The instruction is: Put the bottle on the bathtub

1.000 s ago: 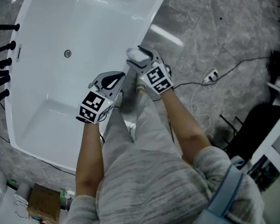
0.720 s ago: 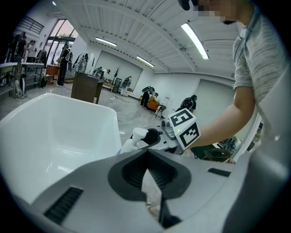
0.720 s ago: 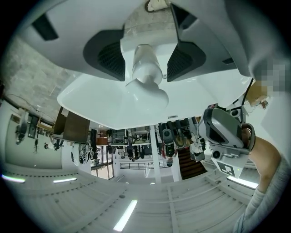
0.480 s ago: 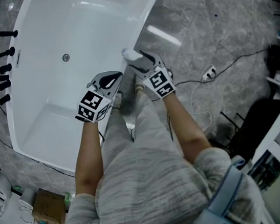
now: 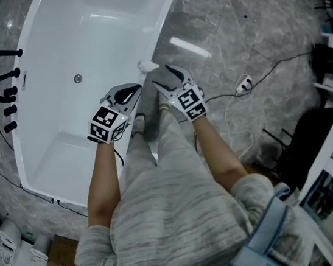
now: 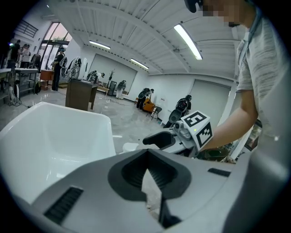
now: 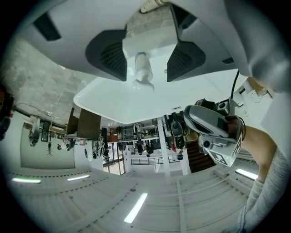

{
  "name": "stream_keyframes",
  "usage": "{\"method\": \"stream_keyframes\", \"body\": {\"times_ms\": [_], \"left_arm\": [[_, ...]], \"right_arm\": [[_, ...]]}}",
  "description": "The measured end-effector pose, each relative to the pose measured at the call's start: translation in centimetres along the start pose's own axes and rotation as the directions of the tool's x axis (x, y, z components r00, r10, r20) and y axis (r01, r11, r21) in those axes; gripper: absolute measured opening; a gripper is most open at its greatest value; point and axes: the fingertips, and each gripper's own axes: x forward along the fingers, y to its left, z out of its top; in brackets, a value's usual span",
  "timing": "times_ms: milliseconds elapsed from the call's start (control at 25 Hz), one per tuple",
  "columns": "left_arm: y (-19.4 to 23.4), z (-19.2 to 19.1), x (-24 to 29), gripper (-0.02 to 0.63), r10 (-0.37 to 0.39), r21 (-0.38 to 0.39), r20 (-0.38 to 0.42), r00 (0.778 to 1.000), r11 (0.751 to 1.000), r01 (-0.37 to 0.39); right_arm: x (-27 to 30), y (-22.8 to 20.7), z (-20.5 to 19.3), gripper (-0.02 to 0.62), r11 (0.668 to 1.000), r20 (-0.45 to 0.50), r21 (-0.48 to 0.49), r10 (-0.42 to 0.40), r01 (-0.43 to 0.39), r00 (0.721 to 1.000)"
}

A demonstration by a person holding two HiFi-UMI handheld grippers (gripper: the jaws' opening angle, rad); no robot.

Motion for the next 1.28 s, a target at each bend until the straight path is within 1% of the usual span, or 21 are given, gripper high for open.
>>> {"method": "stream_keyframes", "body": {"times_ms": [160,360,560,600,640,760,800,840,1040,1200,1280], "left_arm": [[-1.0,1.7,-2.0,0.003,-0.001,0.009,0.041,0.999,1.000,0.001],[-3.2,3.5,-4.2,0.004,-0.014,0.052,0.072,0.997,0.999,0.011],[-6.5,5.1,-5.7,0.003,-0.052,0.091,0.093,0.994,0.995,0.044],[-6.9,5.5,-6.0,0.003,-0.060,0.103,0.098,0.993,0.993,0.050],[-7.3,5.9,-6.5,0.003,-0.067,0.115,0.104,0.992,0.992,0.055],[-8.5,6.7,-7.9,0.004,-0.083,0.147,0.119,0.989,0.987,0.065],[-8.9,7.0,-8.4,0.003,-0.087,0.156,0.123,0.989,0.985,0.068],[-9.3,7.1,-8.8,0.004,-0.089,0.166,0.126,0.988,0.984,0.068],[-10.5,8.1,-10.6,0.004,-0.105,0.203,0.150,0.983,0.976,0.073],[-11.7,9.4,-12.8,0.004,-0.122,0.250,0.176,0.977,0.965,0.075],[-12.4,9.8,-14.0,0.003,-0.126,0.260,0.187,0.974,0.963,0.075]], "right_arm": [[-2.3,1.4,1.8,0.262,1.000,0.021,-0.007,-0.001,0.002,1.000],[-5.4,3.3,4.4,0.261,1.000,0.072,0.020,0.001,-0.003,0.997],[-8.8,5.5,6.2,0.255,1.000,0.100,0.011,0.023,-0.024,0.995],[-9.4,5.9,6.7,0.214,1.000,0.110,0.007,0.024,-0.025,0.994],[-10.0,6.2,7.3,0.159,1.000,0.123,0.002,0.024,-0.025,0.992],[-11.9,7.5,9.0,0.041,1.000,0.161,-0.005,0.015,-0.014,0.987],[-12.6,7.9,9.5,0.013,1.000,0.172,-0.009,0.013,-0.011,0.985],[-13.1,8.4,10.0,0.005,1.000,0.184,-0.013,0.014,-0.011,0.983],[-15.1,10.8,12.3,0.003,0.999,0.231,-0.033,0.037,-0.031,0.972],[-17.2,12.0,14.4,0.003,0.999,0.264,-0.037,0.016,-0.006,0.965],[-18.5,12.6,15.2,0.003,0.999,0.283,-0.042,0.003,0.010,0.959]]}}
